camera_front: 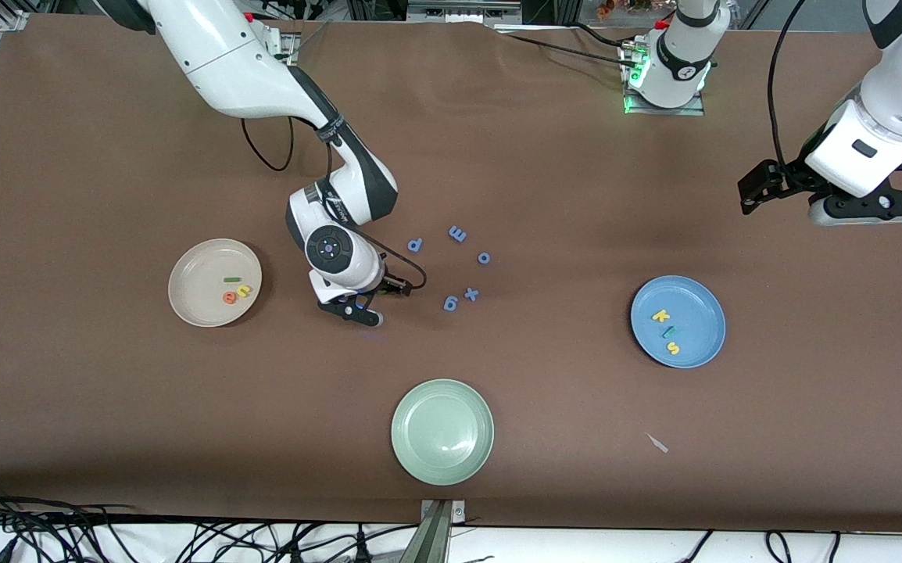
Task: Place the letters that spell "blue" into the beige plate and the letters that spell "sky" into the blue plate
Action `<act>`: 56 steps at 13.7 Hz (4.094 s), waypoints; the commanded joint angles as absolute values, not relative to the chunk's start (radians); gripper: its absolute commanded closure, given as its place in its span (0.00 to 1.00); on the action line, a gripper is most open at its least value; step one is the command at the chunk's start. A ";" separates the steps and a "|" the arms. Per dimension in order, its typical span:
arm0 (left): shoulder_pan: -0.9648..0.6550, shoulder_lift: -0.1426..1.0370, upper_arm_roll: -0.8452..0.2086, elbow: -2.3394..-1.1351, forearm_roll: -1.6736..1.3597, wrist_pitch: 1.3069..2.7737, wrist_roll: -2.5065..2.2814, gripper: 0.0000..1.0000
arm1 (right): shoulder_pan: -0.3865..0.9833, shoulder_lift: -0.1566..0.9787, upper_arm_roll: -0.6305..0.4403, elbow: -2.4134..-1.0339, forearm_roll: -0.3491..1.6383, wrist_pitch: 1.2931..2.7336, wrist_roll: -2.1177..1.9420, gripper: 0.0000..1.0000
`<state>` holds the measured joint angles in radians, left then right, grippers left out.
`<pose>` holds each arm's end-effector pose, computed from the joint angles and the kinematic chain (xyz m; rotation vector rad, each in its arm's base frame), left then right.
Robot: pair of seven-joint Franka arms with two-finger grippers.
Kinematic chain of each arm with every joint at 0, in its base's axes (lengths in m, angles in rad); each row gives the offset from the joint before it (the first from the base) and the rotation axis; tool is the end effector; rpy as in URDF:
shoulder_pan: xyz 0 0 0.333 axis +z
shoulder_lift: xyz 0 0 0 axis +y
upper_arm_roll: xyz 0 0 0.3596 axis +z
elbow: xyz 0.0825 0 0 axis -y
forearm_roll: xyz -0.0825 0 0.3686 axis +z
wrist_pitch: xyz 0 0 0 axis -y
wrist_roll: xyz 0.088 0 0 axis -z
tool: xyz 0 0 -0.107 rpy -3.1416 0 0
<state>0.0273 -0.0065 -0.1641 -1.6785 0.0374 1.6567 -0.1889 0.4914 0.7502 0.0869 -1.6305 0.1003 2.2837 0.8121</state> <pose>0.5370 -0.0705 0.6297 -3.1004 -0.0754 0.0139 0.5875 0.3752 0.2165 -3.0507 0.4979 0.2455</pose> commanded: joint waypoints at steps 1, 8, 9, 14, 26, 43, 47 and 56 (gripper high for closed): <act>0.035 0.002 -0.169 -1.657 0.014 1.646 -0.169 0.00 | 0.499 0.761 0.083 -1.618 0.115 2.289 0.811 0.40; 0.034 0.002 -0.169 -1.655 0.014 1.641 -0.169 0.00 | 0.494 0.761 0.081 -1.609 0.115 2.293 0.811 0.85; 0.034 0.002 -0.169 -1.655 0.014 1.641 -0.169 0.00 | 0.489 0.753 0.080 -1.605 0.115 2.292 0.808 0.86; 0.034 0.002 -0.169 -1.655 0.014 1.641 -0.169 0.00 | 0.408 0.692 0.072 -1.566 0.100 2.130 0.751 0.86; 0.034 0.002 -0.169 -1.655 0.014 1.640 -0.170 0.00 | 0.316 0.640 -0.235 -1.574 0.107 1.770 0.273 0.79; 0.034 0.002 -0.170 -1.657 0.014 1.640 -0.169 0.00 | 0.328 0.531 -0.230 -1.252 0.163 1.408 0.262 0.00; 0.034 0.002 -0.169 -1.657 0.014 1.640 -0.169 0.00 | 0.287 0.295 -0.155 -1.508 0.123 1.565 0.259 0.00; 0.032 0.000 -0.170 -1.657 0.014 1.638 -0.170 0.00 | 0.081 0.092 -0.014 -1.634 -0.040 1.615 0.057 0.00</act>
<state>0.0262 -0.0054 -0.1673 -1.6780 0.0374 1.6565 -0.1889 0.1023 0.1484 -0.0363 -1.5953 0.0041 1.6176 0.1166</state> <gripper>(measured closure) 0.000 0.000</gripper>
